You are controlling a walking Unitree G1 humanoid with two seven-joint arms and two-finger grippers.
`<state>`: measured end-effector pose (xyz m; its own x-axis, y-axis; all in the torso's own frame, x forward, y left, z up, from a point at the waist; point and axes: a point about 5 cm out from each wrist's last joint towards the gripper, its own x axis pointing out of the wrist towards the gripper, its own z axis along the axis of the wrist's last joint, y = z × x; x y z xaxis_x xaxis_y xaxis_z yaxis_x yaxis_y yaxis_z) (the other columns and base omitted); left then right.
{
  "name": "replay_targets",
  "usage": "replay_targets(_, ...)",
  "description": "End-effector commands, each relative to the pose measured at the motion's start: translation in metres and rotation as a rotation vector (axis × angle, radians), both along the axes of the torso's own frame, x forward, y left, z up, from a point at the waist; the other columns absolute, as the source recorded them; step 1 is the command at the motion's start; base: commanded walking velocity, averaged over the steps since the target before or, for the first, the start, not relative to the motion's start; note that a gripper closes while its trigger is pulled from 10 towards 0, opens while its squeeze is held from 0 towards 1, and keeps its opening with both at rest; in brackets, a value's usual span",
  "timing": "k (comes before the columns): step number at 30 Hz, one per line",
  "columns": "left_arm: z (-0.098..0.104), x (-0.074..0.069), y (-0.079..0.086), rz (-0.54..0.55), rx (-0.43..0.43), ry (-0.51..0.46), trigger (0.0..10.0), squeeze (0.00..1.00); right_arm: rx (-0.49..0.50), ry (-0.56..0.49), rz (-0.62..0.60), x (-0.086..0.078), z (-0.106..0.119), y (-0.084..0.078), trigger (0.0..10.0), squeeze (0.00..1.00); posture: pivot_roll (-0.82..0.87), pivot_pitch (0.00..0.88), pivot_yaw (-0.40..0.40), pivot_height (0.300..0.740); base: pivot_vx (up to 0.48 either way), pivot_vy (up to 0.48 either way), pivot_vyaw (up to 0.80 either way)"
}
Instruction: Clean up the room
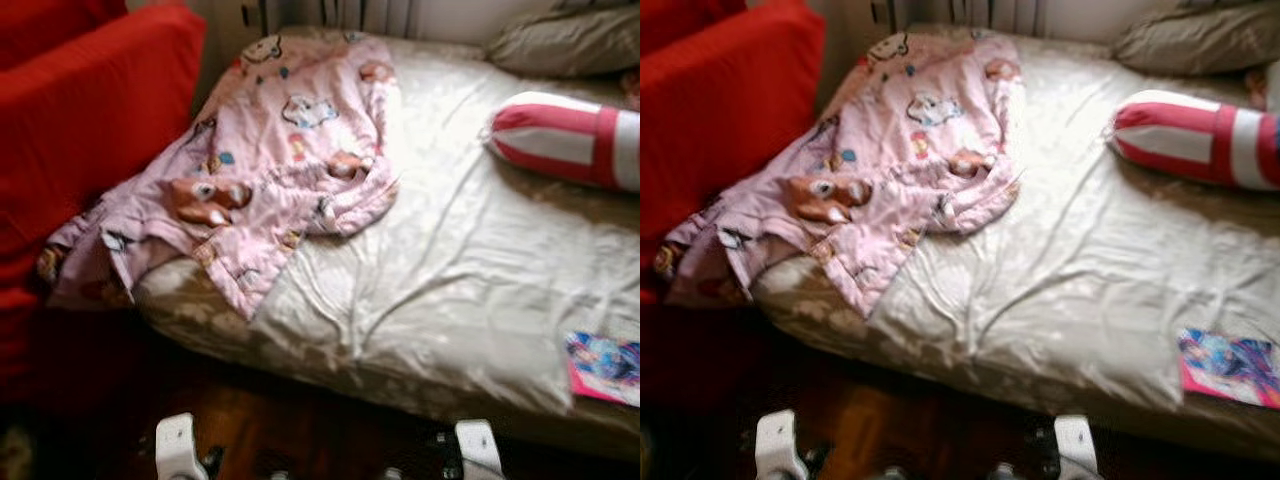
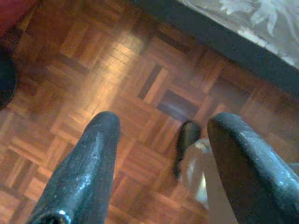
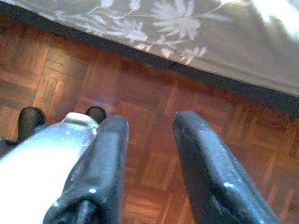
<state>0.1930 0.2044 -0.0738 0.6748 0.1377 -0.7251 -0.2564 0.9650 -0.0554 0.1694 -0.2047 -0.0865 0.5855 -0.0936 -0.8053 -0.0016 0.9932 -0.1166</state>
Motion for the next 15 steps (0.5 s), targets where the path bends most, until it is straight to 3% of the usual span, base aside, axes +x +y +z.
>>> replay_targets(1,-0.0033,-0.008,0.0059,0.007,0.013,0.029,10.0,0.0,0.007,0.045,0.0,-0.0122,-0.0062,0.0042,10.0,0.0,0.08,0.187,-0.015,0.74,0.0,0.48,0.0)
replay_targets(15,-0.0041,-0.0096,0.0055,0.003,0.014,0.03,10.0,0.0,0.01,0.058,0.007,-0.017,-0.0085,0.0066,10.0,0.0,0.08,0.176,-0.015,0.74,0.0,0.452,0.0)
